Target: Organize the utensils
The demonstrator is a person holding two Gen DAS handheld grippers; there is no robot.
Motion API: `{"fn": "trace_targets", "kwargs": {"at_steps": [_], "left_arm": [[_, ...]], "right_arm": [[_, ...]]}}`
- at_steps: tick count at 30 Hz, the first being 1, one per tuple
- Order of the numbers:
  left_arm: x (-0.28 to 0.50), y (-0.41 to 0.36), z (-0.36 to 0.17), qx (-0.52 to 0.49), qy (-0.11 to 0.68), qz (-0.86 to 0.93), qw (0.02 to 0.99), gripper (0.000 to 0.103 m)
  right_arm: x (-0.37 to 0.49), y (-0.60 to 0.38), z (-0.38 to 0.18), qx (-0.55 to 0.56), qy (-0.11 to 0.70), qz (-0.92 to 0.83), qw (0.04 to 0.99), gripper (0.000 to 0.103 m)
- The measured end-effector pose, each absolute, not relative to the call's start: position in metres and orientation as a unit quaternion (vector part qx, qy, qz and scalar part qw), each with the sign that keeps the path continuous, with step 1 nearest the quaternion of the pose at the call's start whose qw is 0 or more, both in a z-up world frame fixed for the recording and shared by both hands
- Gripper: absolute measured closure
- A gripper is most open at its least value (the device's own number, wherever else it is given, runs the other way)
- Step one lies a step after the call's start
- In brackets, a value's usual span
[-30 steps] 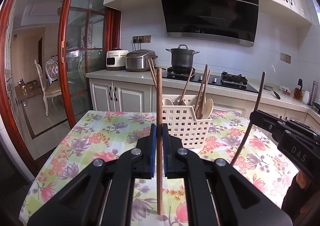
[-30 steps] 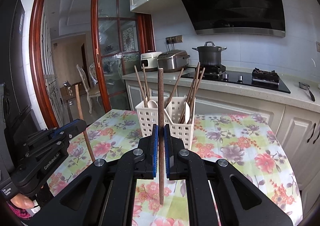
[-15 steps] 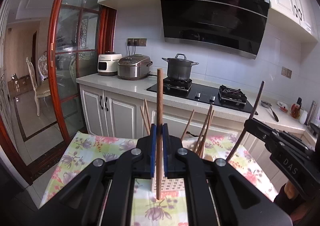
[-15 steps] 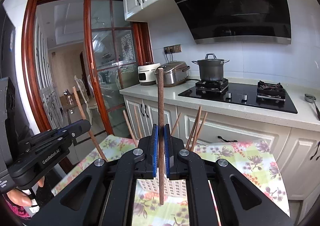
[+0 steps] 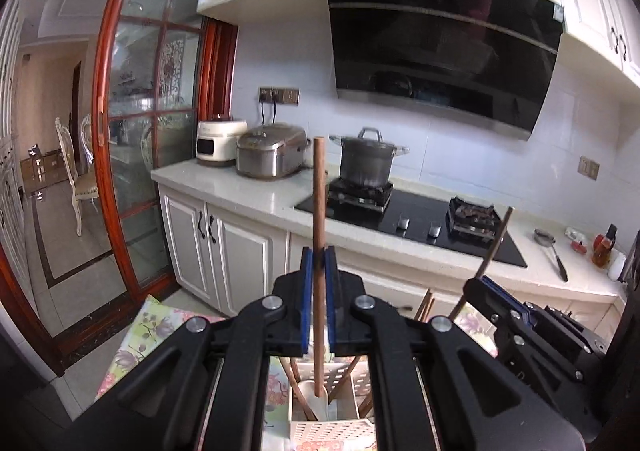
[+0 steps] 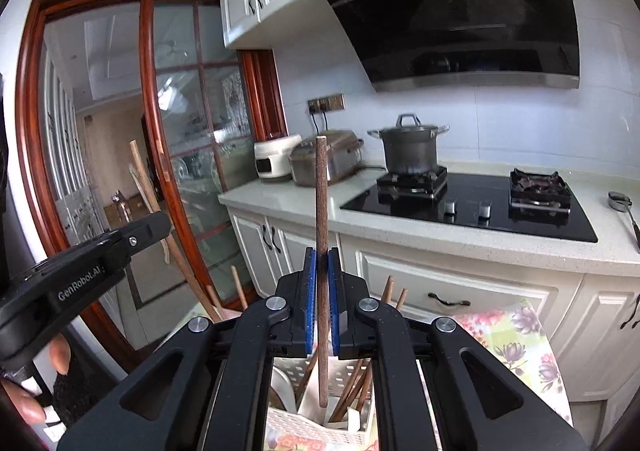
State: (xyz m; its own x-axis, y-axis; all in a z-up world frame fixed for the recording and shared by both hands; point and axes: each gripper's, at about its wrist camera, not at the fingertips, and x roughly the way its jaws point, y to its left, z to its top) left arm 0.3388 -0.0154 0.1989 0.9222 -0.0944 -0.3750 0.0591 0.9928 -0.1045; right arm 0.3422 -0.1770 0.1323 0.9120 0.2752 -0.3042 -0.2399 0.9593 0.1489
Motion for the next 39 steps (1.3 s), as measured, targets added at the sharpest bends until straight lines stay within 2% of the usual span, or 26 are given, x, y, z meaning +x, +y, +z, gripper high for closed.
{"fn": "trace_targets", "kwargs": {"at_steps": [9,11,13,15,18,19,22,24,25,26,27,31,36,39], "left_arm": [[0.376,-0.015,0.142,-0.064,0.278,-0.068,0.956,0.097],[0.380,-0.016,0.131,-0.054,0.287,-0.063,0.954,0.096],[0.380,-0.014,0.126,-0.052,0.289,-0.061,0.954,0.091],[0.376,-0.011,0.124,-0.052,0.283,-0.057,0.956,0.075],[0.366,-0.008,0.127,-0.048,0.261,-0.044,0.963,0.050],[0.361,-0.006,0.129,-0.045,0.253,-0.038,0.966,0.048],[0.347,-0.002,0.137,-0.034,0.233,-0.027,0.971,0.031],[0.332,0.002,0.143,-0.024,0.209,-0.013,0.977,0.011],[0.324,0.004,0.146,-0.019,0.196,-0.006,0.980,0.006],[0.314,0.006,0.148,-0.013,0.183,0.000,0.983,0.005],[0.302,0.009,0.149,-0.004,0.172,0.006,0.985,0.005],[0.260,0.023,0.141,-0.001,0.151,0.014,0.988,0.005],[0.218,0.035,0.116,-0.017,0.149,0.016,0.989,0.005],[0.197,0.037,0.100,-0.019,0.145,0.015,0.989,0.005]], "right_arm": [[0.384,-0.174,0.086,0.061,0.223,0.134,0.964,0.097],[0.389,-0.174,0.077,0.059,0.231,0.133,0.962,0.094],[0.395,-0.176,0.073,0.063,0.240,0.135,0.959,0.090],[0.394,-0.178,0.070,0.066,0.241,0.135,0.959,0.085],[0.388,-0.183,0.071,0.069,0.236,0.138,0.959,0.065],[0.386,-0.184,0.072,0.068,0.233,0.138,0.960,0.065],[0.369,-0.187,0.081,0.059,0.220,0.138,0.964,0.065],[0.351,-0.190,0.090,0.050,0.204,0.140,0.968,0.064],[0.341,-0.192,0.094,0.048,0.196,0.142,0.969,0.056],[0.328,-0.194,0.098,0.048,0.186,0.146,0.970,0.052],[0.318,-0.197,0.100,0.050,0.178,0.150,0.971,0.043],[0.269,-0.203,0.098,0.044,0.154,0.161,0.974,0.027],[0.223,-0.208,0.078,0.040,0.137,0.162,0.976,0.019],[0.203,-0.210,0.063,0.035,0.130,0.150,0.980,0.019]]}}
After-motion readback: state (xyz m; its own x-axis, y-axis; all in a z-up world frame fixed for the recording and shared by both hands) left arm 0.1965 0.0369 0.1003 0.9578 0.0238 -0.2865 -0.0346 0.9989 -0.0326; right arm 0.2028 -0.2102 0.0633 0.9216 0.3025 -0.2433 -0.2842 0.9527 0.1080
